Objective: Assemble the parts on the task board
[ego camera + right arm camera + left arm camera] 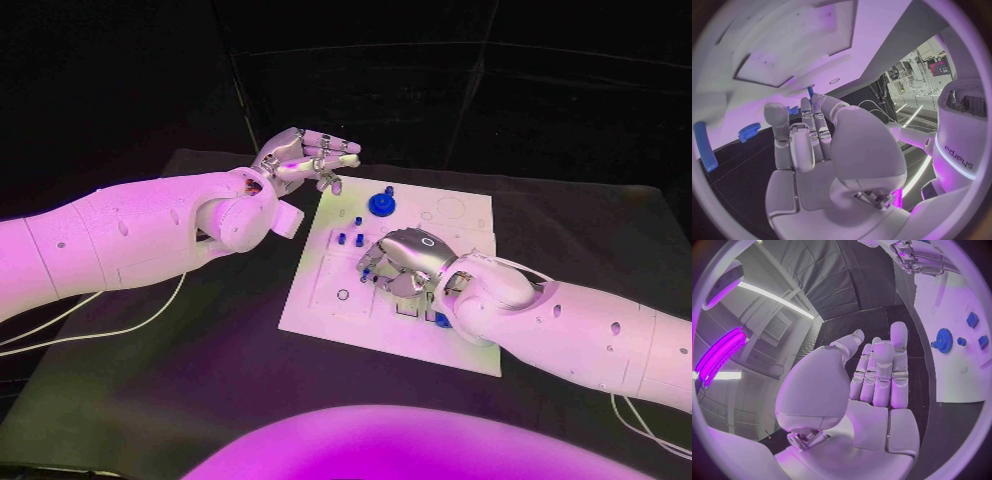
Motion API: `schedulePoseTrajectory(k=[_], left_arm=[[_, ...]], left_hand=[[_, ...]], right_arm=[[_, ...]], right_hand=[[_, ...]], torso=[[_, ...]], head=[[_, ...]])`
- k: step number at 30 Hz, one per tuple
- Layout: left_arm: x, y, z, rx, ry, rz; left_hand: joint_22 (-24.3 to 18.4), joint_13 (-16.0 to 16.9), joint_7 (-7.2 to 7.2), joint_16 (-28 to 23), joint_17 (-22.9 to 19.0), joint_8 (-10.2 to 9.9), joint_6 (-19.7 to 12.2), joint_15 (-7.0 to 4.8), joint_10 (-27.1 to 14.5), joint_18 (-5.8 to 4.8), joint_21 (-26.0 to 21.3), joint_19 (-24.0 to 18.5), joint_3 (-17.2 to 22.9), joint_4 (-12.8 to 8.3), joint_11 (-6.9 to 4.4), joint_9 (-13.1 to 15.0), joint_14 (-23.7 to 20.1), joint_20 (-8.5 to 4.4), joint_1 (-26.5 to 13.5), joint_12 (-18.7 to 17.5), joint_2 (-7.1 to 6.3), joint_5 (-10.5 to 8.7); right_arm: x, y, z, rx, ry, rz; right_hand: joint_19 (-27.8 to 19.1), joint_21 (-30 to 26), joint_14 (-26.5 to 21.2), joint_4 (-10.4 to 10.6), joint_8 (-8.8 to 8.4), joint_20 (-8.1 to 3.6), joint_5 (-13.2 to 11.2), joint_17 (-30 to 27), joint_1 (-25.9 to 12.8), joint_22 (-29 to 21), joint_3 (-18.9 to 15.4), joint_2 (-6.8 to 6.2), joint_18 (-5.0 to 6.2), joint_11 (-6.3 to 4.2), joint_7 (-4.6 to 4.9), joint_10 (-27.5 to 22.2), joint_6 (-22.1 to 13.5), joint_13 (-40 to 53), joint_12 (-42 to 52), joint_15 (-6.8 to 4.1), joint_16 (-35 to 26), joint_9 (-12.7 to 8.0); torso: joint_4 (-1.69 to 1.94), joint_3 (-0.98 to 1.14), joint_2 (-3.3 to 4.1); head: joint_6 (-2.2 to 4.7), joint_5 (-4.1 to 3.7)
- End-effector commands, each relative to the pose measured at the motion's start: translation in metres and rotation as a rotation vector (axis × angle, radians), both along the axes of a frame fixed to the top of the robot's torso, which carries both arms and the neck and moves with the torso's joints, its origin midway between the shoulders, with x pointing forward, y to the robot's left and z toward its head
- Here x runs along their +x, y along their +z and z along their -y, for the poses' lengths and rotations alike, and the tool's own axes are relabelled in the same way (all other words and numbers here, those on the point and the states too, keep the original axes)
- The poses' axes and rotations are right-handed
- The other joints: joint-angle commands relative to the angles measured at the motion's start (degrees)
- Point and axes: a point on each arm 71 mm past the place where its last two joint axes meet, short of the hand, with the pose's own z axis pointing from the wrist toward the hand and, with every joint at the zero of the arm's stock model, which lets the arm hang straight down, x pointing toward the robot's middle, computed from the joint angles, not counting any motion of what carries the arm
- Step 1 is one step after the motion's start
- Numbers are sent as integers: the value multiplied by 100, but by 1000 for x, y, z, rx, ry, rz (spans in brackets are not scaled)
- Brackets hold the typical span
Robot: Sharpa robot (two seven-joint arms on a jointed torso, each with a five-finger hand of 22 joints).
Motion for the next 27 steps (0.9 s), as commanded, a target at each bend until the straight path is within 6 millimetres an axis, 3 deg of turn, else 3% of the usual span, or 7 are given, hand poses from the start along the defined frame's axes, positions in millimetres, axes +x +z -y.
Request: schedulePoseTrajectory(k=[1,27], left_arm=[[0,1,1,-11,-11,4],[0,1,2,-10,-13,2]], left_hand=[[-5,9,23,-18,-5,-20,-18,-8,-49,70,-35,-23,-35,-9,6,-5,-48,29,16,20,55,-15],[-5,9,23,-18,-5,-20,-18,-8,-49,70,-35,-23,-35,-9,6,-5,-48,29,16,20,55,-15]], right_arm=[[-1,2,-2,6,6,11],[-2,0,-3,-10,15,-5]], right_hand=[[35,38,339,8,-23,18,-38,206,-55,5,4,-20,-46,1,-6,54,37,-9,-35,-16,20,5],[32,40,338,6,-26,19,-42,204,-63,7,4,-13,-46,0,-7,58,41,-12,-40,-16,21,5]], torso=[[-3,1,4],[-2,1,4]], head=[[-5,6],[-28,10]])
